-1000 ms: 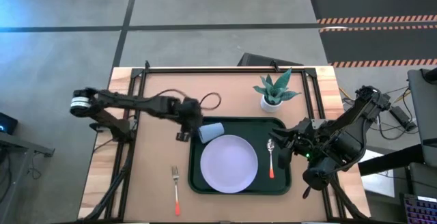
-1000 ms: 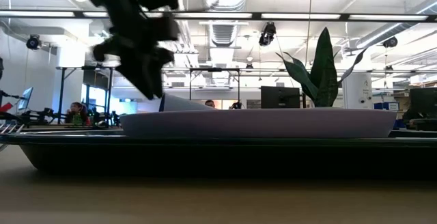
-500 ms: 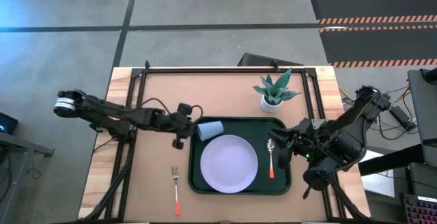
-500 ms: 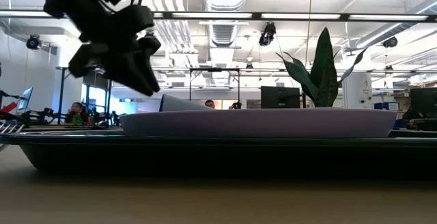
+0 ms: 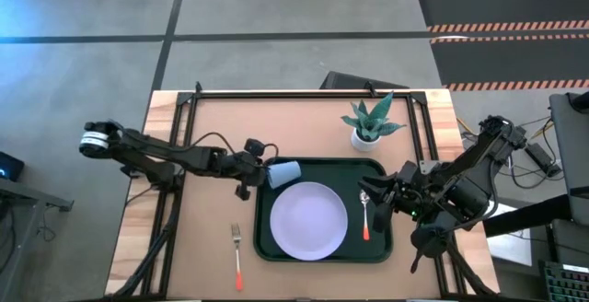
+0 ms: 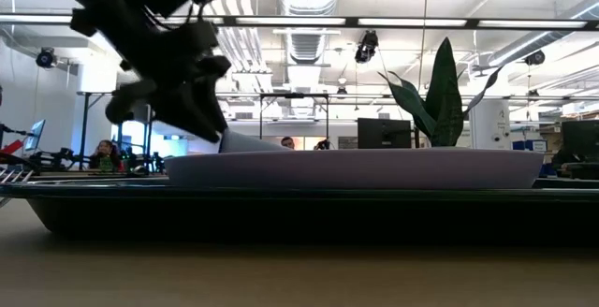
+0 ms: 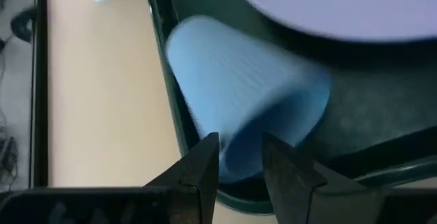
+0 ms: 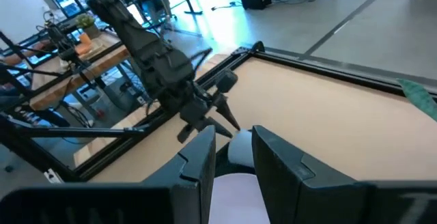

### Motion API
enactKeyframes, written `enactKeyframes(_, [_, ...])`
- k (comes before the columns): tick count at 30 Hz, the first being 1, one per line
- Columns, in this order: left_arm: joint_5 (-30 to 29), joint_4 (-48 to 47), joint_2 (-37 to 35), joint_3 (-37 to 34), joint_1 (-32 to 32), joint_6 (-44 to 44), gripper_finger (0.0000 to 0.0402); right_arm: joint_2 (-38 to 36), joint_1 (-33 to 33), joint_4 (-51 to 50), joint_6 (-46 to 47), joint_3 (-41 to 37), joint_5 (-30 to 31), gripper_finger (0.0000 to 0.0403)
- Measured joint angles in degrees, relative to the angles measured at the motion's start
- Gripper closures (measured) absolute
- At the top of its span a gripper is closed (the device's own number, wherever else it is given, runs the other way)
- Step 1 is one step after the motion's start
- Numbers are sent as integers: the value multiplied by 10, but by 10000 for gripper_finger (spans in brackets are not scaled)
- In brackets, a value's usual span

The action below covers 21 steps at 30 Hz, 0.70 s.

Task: Pick and place plate/cup/fork/spoon on tray
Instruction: Adjust the blue cup on the dark green serving tray

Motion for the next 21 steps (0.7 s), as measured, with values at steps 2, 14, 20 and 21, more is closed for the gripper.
enactKeyframes(2, [-1,10,20,0,1,6,311,0,0,1,0,0,0,317])
enactKeyframes(14, [-79,147,92,11,1,30,314,0,0,16,0,0,-1,317])
enactKeyframes(20, [-98,130,73,34,1,27,390,0,0,16,0,0,-1,317])
enactKeyframes(21, [-96,117,65,41,1,21,394,0,0,16,0,0,0,317])
